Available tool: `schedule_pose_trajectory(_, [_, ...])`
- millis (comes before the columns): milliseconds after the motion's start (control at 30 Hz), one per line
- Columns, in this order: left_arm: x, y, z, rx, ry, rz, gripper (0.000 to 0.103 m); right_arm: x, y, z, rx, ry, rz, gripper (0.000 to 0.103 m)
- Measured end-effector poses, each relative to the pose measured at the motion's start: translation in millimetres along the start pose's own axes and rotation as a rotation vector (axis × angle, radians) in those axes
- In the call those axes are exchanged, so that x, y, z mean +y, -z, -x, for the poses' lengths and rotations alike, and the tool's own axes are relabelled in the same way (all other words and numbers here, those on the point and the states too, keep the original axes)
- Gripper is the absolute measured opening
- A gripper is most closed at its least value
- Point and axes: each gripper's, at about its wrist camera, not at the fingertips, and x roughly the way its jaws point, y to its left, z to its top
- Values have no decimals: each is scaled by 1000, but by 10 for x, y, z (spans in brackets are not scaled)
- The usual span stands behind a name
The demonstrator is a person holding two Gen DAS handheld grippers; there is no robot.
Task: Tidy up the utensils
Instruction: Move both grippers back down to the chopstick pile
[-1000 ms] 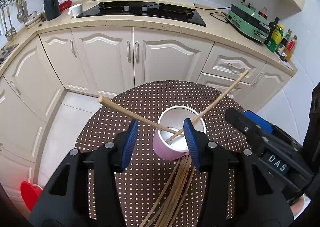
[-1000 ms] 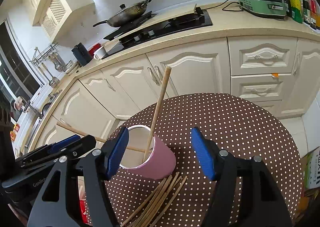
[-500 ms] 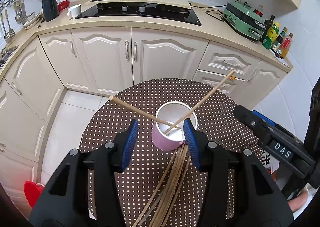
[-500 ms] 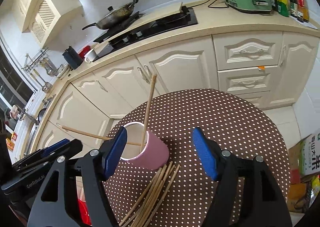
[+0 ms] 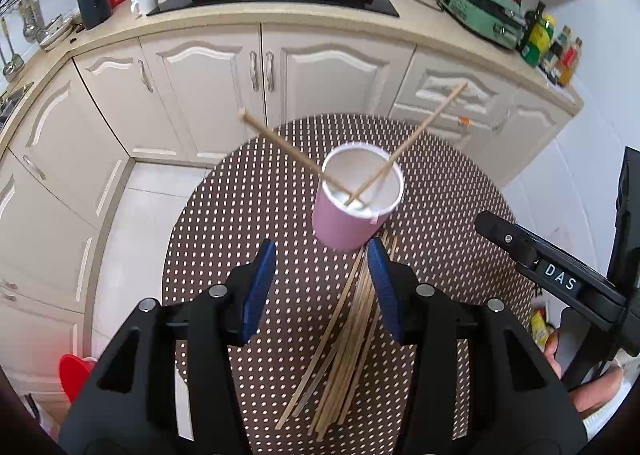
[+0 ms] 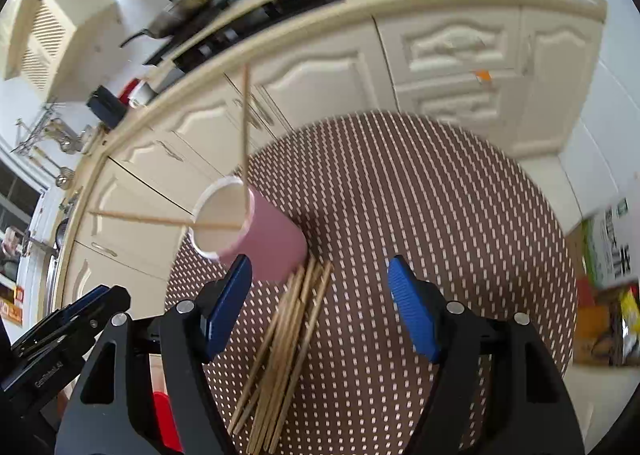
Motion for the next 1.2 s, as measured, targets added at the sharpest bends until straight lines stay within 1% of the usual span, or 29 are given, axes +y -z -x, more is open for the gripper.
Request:
schedule_pose_trajectory(100, [50,91,-101,38,10,-17,48,-40,152,-105,36,18,-34,68])
schedule_pose_trajectory(167, [71,132,-178,59,20,-25,48,-52,269,-187,57,45,-42,68])
schedule_pose_trajectory(300, [120,224,-396,123,35,-50,48,-81,425,-311,95,71,-77,68])
schedule_pose_trajectory(433, [161,289,-612,175,70,-75,48,-49,555,-439,120,106,-83,68])
schedule_pose_trajectory(567, [174,359,-862,237,108,-98,48,-15,631,-580,140,138,-78,68])
schedule_pose_trajectory(800, [145,455,-1229,323,144,-159,48,95,738,-803,166,185,-79,67])
schedule_pose_trajectory(900, [120,459,-1349,345,159,-187,48,150,773,-892,179,197,-75,67])
schedule_pose_trajectory(1000, [89,468,-1460,364,157,-222,48,211,784,-968,175,233,-67,67])
schedule_pose_trajectory(1200, [101,417,-1633,387,186,-246,48,378,764,-1084,165,271,-49,68])
